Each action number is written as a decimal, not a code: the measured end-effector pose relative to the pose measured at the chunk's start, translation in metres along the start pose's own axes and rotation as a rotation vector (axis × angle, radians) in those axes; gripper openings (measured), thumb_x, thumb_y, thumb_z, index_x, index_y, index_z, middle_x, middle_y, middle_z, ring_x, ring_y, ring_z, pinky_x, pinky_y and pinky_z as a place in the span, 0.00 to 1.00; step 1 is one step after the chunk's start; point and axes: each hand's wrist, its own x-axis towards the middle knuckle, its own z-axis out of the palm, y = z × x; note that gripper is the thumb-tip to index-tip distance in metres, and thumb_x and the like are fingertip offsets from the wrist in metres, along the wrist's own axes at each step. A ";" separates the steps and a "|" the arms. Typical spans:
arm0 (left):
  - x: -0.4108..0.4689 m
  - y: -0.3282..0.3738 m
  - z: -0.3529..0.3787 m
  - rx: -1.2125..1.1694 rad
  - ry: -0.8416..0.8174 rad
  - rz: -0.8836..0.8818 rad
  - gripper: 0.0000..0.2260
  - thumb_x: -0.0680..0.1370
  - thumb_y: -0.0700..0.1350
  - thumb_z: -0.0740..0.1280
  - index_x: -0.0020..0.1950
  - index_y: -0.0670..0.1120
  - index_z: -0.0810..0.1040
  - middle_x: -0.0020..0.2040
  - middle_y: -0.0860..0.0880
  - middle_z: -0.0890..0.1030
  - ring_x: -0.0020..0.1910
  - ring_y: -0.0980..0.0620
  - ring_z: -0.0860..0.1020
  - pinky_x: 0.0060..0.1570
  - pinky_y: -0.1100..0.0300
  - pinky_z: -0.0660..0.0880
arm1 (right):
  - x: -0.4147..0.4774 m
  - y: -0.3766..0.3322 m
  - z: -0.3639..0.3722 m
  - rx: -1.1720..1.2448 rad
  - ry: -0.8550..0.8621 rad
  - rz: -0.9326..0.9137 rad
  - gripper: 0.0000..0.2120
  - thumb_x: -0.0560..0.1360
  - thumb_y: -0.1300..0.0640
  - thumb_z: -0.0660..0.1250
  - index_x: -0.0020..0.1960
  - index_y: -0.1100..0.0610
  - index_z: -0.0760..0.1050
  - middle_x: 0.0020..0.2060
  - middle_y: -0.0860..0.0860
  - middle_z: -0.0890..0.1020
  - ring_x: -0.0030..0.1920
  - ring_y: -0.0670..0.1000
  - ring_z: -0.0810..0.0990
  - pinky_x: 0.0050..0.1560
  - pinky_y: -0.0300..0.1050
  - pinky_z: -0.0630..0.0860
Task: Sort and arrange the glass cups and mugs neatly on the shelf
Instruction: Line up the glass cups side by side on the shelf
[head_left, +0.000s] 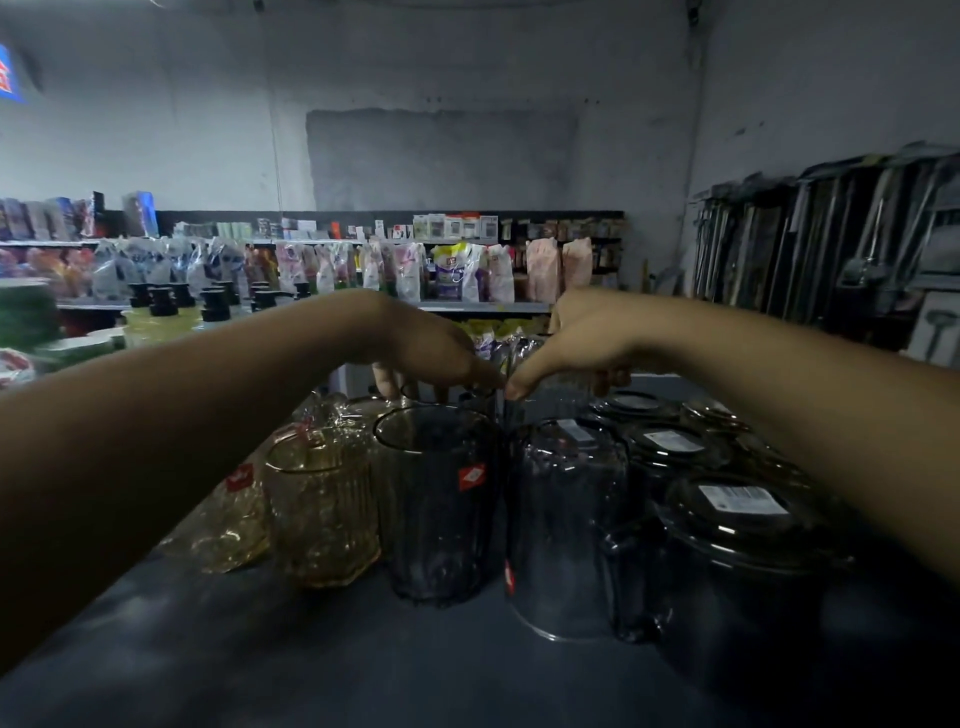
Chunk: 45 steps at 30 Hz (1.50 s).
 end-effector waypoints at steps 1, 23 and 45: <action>-0.001 0.002 -0.001 -0.003 -0.007 -0.015 0.20 0.80 0.66 0.60 0.59 0.51 0.73 0.49 0.49 0.78 0.50 0.45 0.80 0.37 0.55 0.79 | 0.000 0.001 0.003 -0.009 -0.018 -0.003 0.26 0.63 0.43 0.82 0.35 0.57 0.69 0.29 0.51 0.71 0.25 0.49 0.70 0.20 0.33 0.65; -0.029 0.006 -0.015 -0.287 0.262 -0.012 0.19 0.74 0.57 0.75 0.53 0.43 0.82 0.49 0.43 0.82 0.44 0.42 0.83 0.29 0.57 0.80 | -0.015 0.005 0.009 -0.080 -0.158 0.027 0.29 0.69 0.28 0.69 0.42 0.56 0.74 0.41 0.51 0.78 0.42 0.52 0.80 0.44 0.46 0.77; -0.067 -0.026 0.034 -0.945 0.767 0.293 0.19 0.77 0.54 0.71 0.56 0.43 0.69 0.53 0.41 0.83 0.45 0.44 0.86 0.44 0.47 0.85 | -0.005 -0.038 -0.010 0.979 0.193 -0.159 0.32 0.69 0.44 0.78 0.64 0.63 0.75 0.52 0.62 0.86 0.45 0.59 0.88 0.42 0.52 0.84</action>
